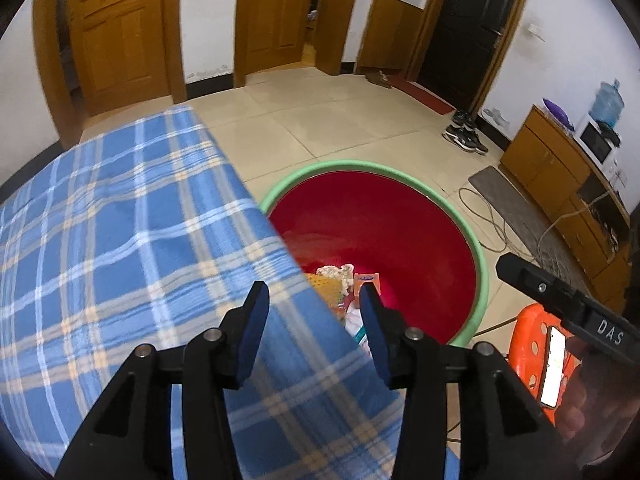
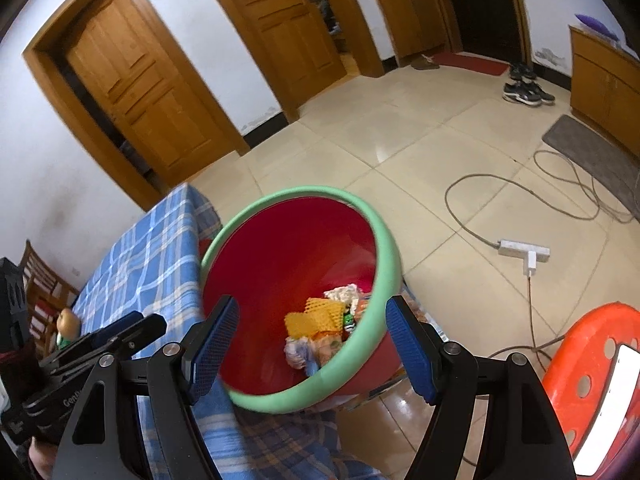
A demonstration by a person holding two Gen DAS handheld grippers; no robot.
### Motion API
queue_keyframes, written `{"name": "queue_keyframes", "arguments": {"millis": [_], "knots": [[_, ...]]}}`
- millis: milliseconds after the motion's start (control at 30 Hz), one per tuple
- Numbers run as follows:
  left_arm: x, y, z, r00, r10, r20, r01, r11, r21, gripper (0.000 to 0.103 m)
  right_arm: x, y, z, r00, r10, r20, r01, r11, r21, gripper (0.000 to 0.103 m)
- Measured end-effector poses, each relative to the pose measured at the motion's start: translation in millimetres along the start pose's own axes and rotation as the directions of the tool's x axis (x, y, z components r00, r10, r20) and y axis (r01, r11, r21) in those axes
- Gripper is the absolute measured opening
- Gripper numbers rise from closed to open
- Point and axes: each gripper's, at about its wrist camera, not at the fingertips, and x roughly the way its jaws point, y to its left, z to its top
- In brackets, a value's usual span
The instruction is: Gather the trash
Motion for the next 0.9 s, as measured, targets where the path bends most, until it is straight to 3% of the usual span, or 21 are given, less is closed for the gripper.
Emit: {"name": "queue_keyframes", "arguments": {"millis": [400, 500, 700, 900], "knots": [[-67.9, 46.4, -24.9, 0.993, 0.083, 0.088, -0.072, 0.989, -0.127, 0.052, -29.0, 68.1, -21.9, 0.996, 0.091, -0.012, -0.092, 0.983, -0.161, 0.077], [-85.6, 59.7, -34.3, 0.987, 0.124, 0.104, -0.108, 0.983, -0.149, 0.059, -35.4, 88.0, -29.3, 0.993, 0.117, -0.019, -0.119, 0.972, -0.200, 0.077], [-118.1, 87.8, -62.4, 0.978, 0.175, 0.117, -0.146, 0.963, -0.225, 0.060, -38.5, 126.6, -46.7, 0.990, 0.134, -0.046, -0.142, 0.952, -0.272, 0.077], [-154.1, 121.2, -91.2, 0.955, 0.260, 0.145, -0.207, 0.930, -0.303, 0.069, -42.8, 163.7, -72.9, 0.986, 0.159, -0.050, -0.167, 0.929, -0.331, 0.079]]}}
